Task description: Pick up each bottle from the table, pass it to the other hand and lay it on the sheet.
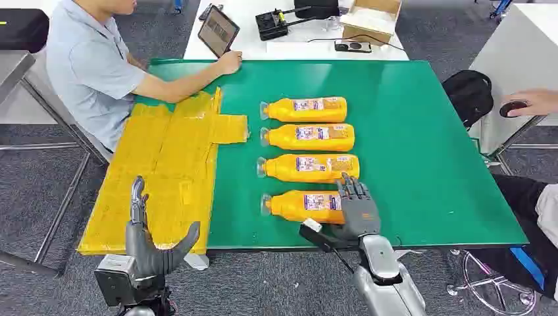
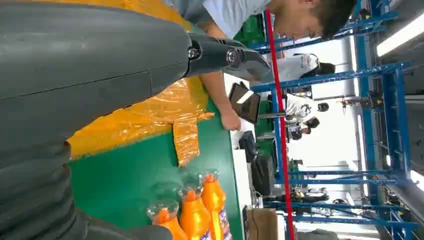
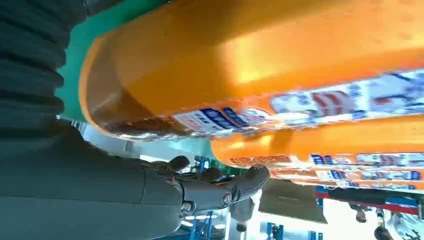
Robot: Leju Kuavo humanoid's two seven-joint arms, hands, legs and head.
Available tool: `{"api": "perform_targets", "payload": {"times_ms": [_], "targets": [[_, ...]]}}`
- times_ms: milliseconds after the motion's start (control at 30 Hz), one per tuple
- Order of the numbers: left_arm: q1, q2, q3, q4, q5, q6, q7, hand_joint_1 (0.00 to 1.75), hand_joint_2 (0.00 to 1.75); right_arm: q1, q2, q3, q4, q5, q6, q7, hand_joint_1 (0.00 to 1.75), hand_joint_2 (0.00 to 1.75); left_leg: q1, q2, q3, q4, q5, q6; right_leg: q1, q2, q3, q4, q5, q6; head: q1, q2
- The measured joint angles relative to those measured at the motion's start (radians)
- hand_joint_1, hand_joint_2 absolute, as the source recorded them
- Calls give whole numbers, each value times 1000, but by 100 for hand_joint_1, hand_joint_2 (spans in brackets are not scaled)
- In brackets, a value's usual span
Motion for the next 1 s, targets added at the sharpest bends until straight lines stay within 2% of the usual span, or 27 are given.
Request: {"api": "perform_targets", "payload": {"times_ms": [200, 233, 267, 433, 800, 867, 1000], "targets": [[-1, 0, -1, 0, 1, -6, 4, 0, 175, -32, -5, 0, 24, -24, 67, 9, 2, 175, 0, 0, 0, 0, 0, 0, 0, 0, 0, 0, 0, 0, 0, 0], [-1, 0, -1, 0, 1, -6, 5, 0, 175, -36, -5, 0, 28, -27, 73, 9, 168, 175, 0, 0, 0, 0, 0, 0, 0, 0, 0, 0, 0, 0, 0, 0], [-1, 0, -1, 0, 1, -6, 5, 0, 175, -39, -6, 0, 32, -29, 76, 9, 175, 175, 0, 0, 0, 0, 0, 0, 0, 0, 0, 0, 0, 0, 0, 0], [-2, 0, -1, 0, 2, -6, 6, 0, 175, -54, -9, 0, 66, -77, 143, -11, 175, 175, 0, 0, 1, 0, 0, 0, 0, 0, 1, 0, 0, 0, 0, 0], [-5, 0, 0, 0, -2, -5, 14, 0, 175, -102, -14, 3, 137, -125, 175, -23, 175, 175, 0, 0, 10, 0, -1, 0, 0, 0, 6, -1, -1, 0, 0, 0], [-6, 0, 0, 0, -3, -5, 16, 0, 175, -105, -14, 5, 155, -143, 176, -37, 175, 175, 0, 0, 13, 0, -3, 0, 0, 0, 2, -1, -2, -1, 0, 0], [-5, 1, 0, 0, -1, -5, 14, 0, 175, -99, -16, 8, 165, -226, 175, -114, 175, 175, 0, 1, 18, 0, -5, 0, 1, 1, 6, -1, -4, -3, 0, 0]]}}
